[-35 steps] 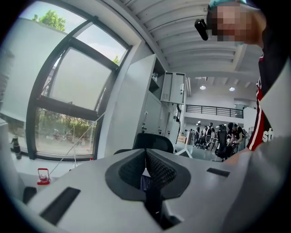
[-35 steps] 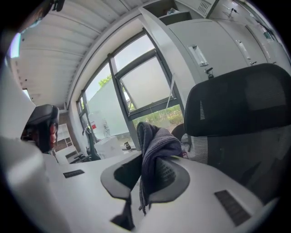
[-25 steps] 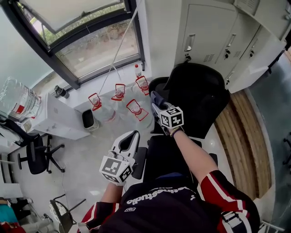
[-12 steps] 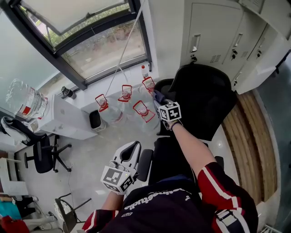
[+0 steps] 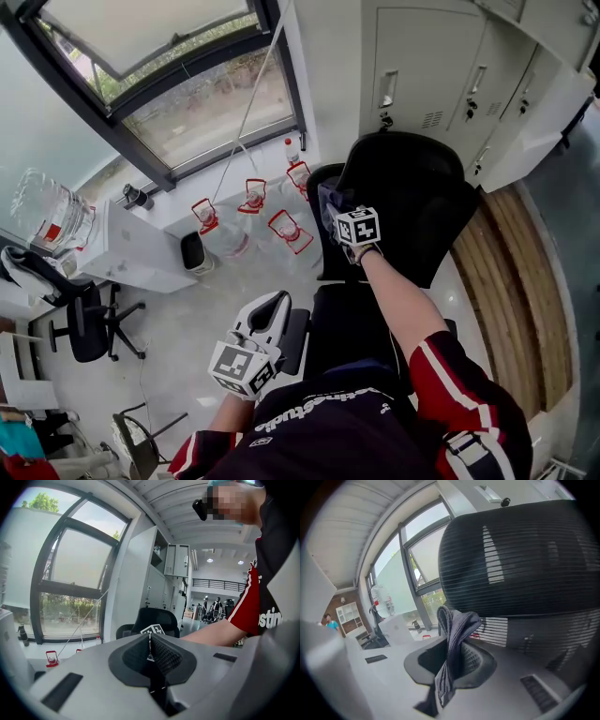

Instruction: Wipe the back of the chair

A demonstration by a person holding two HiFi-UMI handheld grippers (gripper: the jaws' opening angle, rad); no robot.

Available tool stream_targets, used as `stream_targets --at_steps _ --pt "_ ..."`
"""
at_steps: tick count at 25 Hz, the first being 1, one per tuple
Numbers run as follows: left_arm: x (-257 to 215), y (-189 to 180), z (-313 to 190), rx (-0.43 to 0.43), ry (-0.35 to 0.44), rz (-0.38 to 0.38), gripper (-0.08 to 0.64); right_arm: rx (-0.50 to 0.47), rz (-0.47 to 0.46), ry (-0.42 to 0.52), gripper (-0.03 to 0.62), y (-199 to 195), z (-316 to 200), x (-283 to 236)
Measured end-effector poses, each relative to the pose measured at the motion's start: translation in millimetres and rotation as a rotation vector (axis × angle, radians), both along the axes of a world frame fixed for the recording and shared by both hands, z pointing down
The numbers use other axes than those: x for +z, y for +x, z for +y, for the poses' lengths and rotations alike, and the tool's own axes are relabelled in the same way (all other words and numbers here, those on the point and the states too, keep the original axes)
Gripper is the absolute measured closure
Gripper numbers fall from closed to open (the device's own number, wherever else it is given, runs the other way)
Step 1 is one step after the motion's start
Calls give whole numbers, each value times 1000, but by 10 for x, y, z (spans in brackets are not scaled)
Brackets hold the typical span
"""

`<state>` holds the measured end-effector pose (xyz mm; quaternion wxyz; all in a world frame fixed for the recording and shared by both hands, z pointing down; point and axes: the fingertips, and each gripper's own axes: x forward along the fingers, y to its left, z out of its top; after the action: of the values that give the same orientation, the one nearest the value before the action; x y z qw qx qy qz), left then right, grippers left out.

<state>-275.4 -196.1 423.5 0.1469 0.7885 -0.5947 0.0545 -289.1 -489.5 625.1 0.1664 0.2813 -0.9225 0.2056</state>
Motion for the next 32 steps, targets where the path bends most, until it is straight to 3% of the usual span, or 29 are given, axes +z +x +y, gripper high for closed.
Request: stream_targets --at_steps 9,19,32 --pt "14 229 -17 45 4 1 532 56 9 9 531 601 -132 8" --pt "48 575 -108 129 5 9 532 192 -7 14 531 1551 -344 18" --pt "90 1083 -243 253 -12 11 532 409 39 39 531 3200 -621 72"
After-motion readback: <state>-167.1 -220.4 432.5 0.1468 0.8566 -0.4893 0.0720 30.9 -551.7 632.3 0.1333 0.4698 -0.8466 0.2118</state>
